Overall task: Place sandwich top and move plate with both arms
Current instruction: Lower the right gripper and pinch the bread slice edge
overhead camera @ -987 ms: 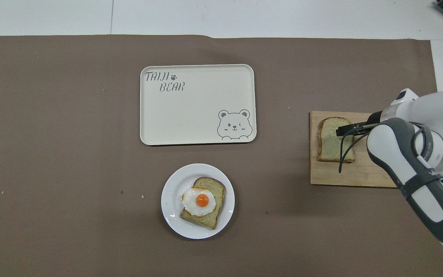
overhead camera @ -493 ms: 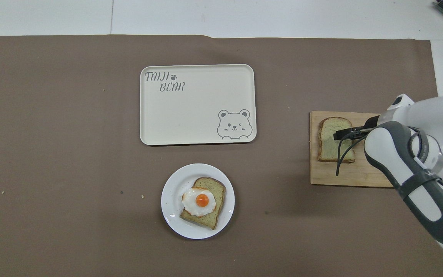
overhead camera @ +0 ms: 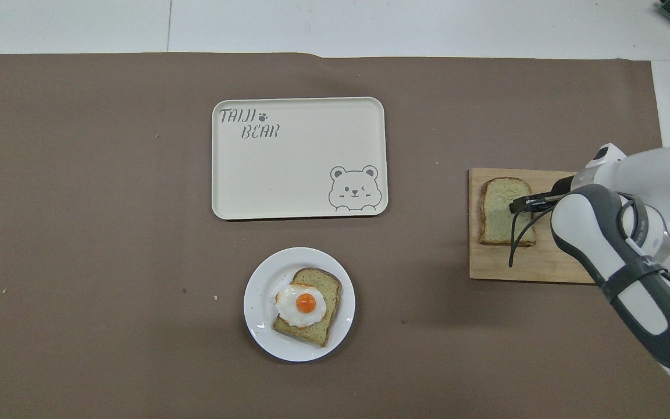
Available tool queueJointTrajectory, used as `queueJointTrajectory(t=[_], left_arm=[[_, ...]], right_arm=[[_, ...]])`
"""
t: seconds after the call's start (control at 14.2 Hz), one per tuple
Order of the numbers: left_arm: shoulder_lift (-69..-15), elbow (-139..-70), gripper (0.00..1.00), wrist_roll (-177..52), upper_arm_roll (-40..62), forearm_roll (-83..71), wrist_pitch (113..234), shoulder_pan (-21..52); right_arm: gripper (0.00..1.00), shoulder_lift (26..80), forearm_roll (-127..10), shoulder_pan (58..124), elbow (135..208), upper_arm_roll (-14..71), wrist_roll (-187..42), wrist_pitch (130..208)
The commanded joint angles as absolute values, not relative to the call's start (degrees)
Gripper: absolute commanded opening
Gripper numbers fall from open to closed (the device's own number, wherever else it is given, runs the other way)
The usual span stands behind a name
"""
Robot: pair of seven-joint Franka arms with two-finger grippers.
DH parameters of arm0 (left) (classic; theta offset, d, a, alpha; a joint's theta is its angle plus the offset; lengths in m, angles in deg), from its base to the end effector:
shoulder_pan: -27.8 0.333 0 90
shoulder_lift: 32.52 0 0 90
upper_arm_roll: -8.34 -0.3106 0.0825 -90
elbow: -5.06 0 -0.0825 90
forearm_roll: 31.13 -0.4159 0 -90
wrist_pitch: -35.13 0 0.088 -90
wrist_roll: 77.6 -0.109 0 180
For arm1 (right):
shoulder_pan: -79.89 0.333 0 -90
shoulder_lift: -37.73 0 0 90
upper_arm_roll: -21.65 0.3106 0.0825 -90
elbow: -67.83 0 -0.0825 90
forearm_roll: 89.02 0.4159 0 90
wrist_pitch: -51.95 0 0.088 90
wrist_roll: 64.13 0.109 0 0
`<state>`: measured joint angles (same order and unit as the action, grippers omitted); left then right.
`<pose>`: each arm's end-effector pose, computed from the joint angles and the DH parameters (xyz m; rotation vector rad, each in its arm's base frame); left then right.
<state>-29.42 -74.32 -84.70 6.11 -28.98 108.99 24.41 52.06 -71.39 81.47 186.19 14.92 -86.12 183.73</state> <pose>0.5332 -0.0149 0.7139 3.0913 -0.2384 -0.0624 0.6037 -0.0468 0.2834 -2.9423 -0.1327 -0.0524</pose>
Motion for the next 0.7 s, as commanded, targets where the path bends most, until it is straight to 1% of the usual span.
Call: queueJointTrajectory(t=[0.0, 0.42, 0.63], left_arm=[[-27.95, -75.97, 1.0, -84.63, 6.15, -29.11, 109.22, 24.37], [-27.95, -76.06, 1.0, -84.55, 6.24, -29.11, 109.22, 24.28], [-27.95, -76.06, 1.0, -84.46, 6.24, -29.11, 109.22, 24.28]], right_arm=[[0.0, 51.97, -69.43, 80.76, 186.92, 15.41, -88.22, 184.75], [0.0, 52.15, -69.43, 80.85, 186.75, 15.41, -88.21, 184.49], [0.0, 52.06, -69.43, 80.41, 185.7, 15.41, -88.3, 182.83]])
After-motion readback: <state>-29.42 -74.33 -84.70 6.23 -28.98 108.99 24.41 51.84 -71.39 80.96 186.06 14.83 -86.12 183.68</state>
